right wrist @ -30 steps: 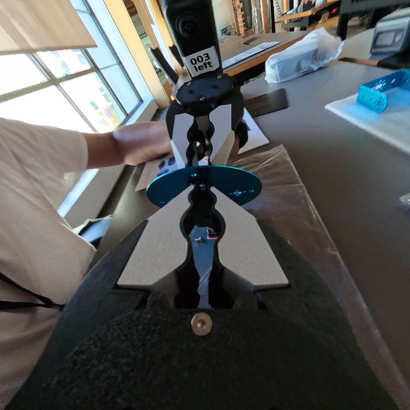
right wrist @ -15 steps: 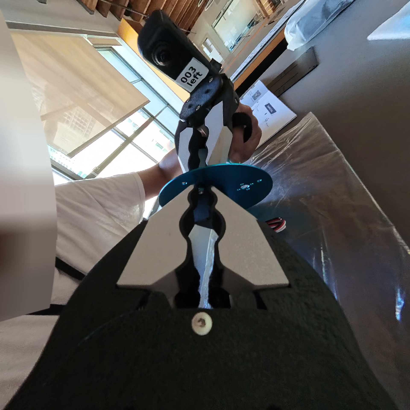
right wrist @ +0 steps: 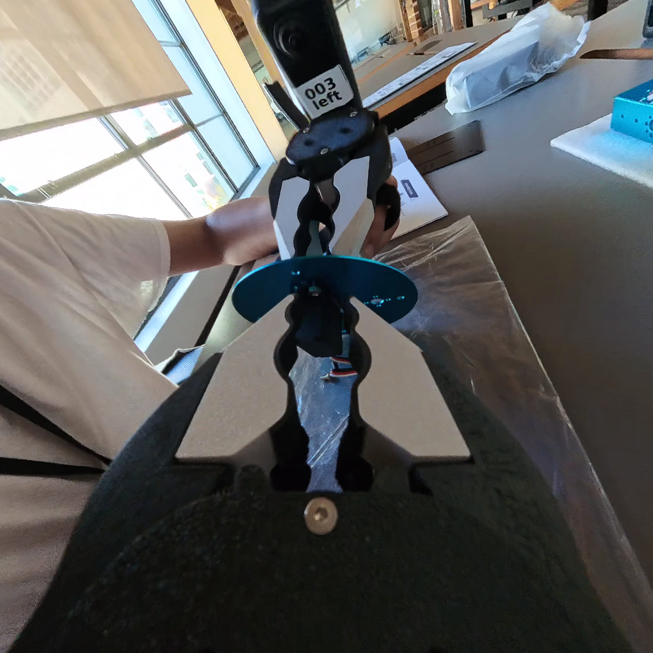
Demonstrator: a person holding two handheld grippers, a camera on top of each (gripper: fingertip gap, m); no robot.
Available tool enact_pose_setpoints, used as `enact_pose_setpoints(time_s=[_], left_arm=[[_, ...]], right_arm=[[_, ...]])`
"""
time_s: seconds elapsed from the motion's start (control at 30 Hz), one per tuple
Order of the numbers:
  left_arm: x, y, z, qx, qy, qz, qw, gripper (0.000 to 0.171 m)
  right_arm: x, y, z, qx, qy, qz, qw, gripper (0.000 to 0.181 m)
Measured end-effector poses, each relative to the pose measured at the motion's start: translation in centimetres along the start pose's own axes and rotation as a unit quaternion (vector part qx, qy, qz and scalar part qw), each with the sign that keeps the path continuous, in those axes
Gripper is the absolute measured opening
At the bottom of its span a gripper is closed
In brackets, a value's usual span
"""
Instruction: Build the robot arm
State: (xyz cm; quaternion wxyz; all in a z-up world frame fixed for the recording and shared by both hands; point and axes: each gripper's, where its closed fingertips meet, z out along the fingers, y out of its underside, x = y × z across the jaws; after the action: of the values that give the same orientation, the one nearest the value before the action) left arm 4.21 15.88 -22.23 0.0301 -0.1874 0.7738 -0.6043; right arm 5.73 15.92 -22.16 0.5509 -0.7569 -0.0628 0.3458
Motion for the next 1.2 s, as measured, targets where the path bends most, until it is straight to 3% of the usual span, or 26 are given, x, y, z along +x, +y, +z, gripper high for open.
enact_pose_setpoints(time_s=[0.43, 0.6, 1.2], left_arm=[[0.1, 0.0, 0.1, -0.003, 0.001, 0.002, 1.000, 0.018], [0.2, 0.1, 0.1, -0.003, 0.003, 0.003, 1.000, 0.018], [0.2, 0.1, 0.2, -0.004, 0.003, 0.002, 1.000, 0.018]], right_arm=[[-0.1, -0.4, 0.0, 0.012, -0.009, 0.023, 1.000, 0.023], [1.0, -1.0, -0.5, 0.029, 0.017, 0.026, 0.999, 0.018], [0.3, -0.9, -0.4, 0.028, -0.007, 0.042, 0.999, 0.026]])
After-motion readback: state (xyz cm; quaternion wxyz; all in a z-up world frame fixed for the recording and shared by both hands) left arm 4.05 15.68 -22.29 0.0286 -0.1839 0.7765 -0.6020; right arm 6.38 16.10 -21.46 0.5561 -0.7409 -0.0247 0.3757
